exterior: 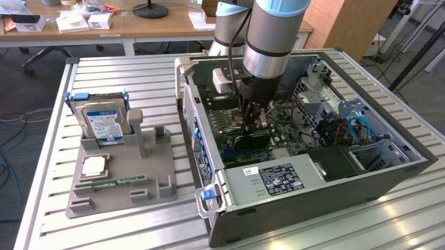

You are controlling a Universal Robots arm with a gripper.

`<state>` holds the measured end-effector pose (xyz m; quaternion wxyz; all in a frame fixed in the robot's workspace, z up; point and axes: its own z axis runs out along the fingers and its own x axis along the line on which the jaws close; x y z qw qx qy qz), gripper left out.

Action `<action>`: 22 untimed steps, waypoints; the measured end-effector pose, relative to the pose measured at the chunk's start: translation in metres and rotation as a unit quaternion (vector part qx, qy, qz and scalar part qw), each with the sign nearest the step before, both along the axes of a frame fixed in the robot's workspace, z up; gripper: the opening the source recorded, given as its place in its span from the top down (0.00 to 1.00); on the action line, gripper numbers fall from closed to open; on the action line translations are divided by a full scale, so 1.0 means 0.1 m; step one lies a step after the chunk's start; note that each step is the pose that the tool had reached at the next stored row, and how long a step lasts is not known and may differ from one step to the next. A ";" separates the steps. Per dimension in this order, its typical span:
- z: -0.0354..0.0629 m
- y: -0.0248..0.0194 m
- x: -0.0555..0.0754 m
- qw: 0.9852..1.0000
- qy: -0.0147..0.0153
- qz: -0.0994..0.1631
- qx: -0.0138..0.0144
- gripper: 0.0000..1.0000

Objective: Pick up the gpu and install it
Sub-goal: 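Press down on the gpu until it lock into place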

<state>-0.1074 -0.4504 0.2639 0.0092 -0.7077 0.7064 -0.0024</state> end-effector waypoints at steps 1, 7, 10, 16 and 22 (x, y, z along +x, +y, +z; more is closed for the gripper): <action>0.001 0.000 0.00 1.000 0.000 0.000 0.000 0.90; -0.018 -0.001 0.00 1.000 0.000 0.000 0.000 0.90; -0.019 0.000 0.00 1.000 0.000 0.000 0.000 0.90; -0.030 -0.001 0.00 1.000 0.000 0.000 0.000 0.90; -0.015 0.002 0.00 1.000 0.000 0.000 0.001 0.90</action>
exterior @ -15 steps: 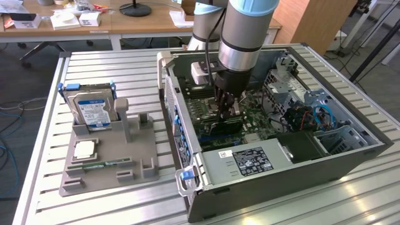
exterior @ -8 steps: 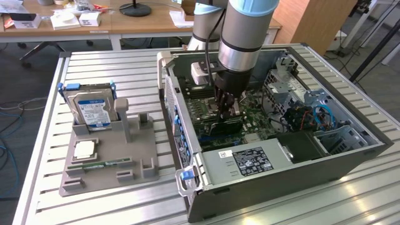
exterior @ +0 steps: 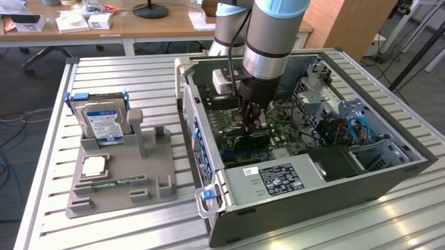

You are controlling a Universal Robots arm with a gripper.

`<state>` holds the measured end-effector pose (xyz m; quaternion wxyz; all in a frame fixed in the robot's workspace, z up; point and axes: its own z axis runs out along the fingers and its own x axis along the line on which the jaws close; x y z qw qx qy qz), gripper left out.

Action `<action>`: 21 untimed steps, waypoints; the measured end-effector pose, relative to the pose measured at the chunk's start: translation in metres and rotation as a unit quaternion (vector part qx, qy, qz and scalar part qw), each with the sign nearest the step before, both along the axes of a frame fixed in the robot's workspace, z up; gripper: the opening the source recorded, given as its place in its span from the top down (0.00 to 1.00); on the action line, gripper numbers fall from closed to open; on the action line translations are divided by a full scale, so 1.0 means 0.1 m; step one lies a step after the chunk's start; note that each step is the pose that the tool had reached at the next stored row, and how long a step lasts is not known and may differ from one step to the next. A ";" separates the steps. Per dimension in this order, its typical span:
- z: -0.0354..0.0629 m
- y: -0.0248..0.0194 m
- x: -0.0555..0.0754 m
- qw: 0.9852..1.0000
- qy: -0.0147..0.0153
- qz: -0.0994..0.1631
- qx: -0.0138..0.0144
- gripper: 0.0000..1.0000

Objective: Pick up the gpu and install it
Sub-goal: 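Press down on the gpu until it lock into place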

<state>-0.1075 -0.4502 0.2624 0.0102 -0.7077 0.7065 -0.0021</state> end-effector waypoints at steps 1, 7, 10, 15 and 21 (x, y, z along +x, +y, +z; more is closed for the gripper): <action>0.019 -0.001 0.00 1.000 0.000 0.000 0.000 0.90; 0.155 -0.002 0.00 1.000 0.000 0.000 -0.001 0.90; 0.233 -0.002 0.00 1.000 0.000 0.000 -0.001 0.90; 0.379 -0.002 0.00 1.000 0.000 0.000 -0.001 0.90; 0.578 -0.002 0.00 1.000 0.000 0.000 -0.001 0.90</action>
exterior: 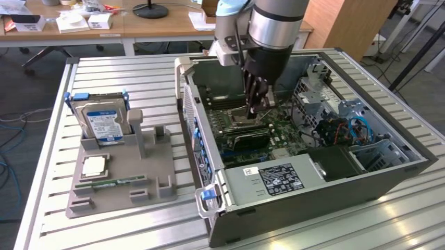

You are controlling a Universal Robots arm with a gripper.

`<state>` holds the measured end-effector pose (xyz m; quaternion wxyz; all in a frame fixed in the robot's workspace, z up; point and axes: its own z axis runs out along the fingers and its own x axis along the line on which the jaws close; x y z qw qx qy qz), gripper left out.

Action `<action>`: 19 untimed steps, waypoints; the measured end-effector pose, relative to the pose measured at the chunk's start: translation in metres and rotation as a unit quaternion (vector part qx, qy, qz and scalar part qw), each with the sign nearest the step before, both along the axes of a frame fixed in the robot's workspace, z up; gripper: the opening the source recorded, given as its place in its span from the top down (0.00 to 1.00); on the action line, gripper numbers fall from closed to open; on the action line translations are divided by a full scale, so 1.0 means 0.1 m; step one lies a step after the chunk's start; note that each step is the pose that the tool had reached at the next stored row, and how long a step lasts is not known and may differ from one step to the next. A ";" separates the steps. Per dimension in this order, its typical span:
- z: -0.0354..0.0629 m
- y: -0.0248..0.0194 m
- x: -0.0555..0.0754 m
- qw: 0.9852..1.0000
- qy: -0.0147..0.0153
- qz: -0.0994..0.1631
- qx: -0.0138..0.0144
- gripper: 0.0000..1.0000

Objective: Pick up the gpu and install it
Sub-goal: 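Press down on the gpu until it lock into place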

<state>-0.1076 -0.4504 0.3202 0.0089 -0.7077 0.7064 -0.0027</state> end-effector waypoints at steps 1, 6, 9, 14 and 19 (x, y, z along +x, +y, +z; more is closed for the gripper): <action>0.031 0.000 0.00 1.000 0.000 0.000 0.000 0.90; 0.160 0.000 0.00 1.000 0.000 0.000 0.000 0.90; 0.230 0.000 0.00 1.000 0.000 0.000 0.000 0.90; 0.327 0.000 0.00 1.000 0.000 0.000 0.000 0.90; 0.378 0.000 0.00 1.000 0.000 0.000 0.000 0.90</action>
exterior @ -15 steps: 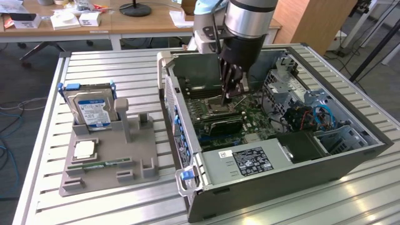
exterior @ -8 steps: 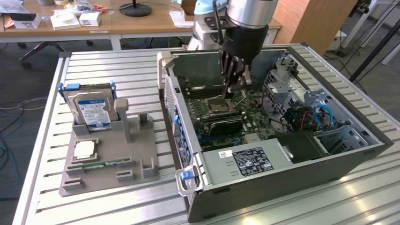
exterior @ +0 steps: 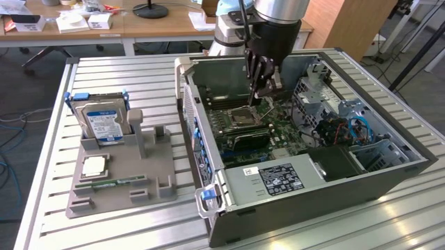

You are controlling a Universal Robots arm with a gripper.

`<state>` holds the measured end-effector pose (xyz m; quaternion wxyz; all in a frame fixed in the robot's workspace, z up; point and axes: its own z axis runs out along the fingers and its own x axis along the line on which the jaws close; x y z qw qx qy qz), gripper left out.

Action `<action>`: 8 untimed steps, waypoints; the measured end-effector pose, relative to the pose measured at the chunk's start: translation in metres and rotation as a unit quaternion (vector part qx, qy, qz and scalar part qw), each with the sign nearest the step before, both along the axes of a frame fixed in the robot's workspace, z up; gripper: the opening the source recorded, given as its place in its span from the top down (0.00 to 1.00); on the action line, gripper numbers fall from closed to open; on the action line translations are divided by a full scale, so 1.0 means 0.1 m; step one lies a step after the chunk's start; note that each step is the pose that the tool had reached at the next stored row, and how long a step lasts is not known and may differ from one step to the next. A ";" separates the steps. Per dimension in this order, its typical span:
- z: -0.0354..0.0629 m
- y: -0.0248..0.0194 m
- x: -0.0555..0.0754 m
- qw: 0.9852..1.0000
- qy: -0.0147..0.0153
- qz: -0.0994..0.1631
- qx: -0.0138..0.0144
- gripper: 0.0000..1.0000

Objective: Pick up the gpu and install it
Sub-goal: 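Press down on the gpu until it lock into place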

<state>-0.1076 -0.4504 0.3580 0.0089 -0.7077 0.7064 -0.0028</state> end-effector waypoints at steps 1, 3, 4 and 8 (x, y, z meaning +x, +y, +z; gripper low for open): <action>0.000 0.000 0.00 1.000 0.000 0.000 0.000 0.90; 0.000 0.000 0.00 1.000 0.000 0.000 0.000 0.90; 0.001 0.000 0.00 1.000 0.000 0.000 0.000 0.90; 0.007 -0.001 0.00 1.000 0.000 0.000 0.000 0.90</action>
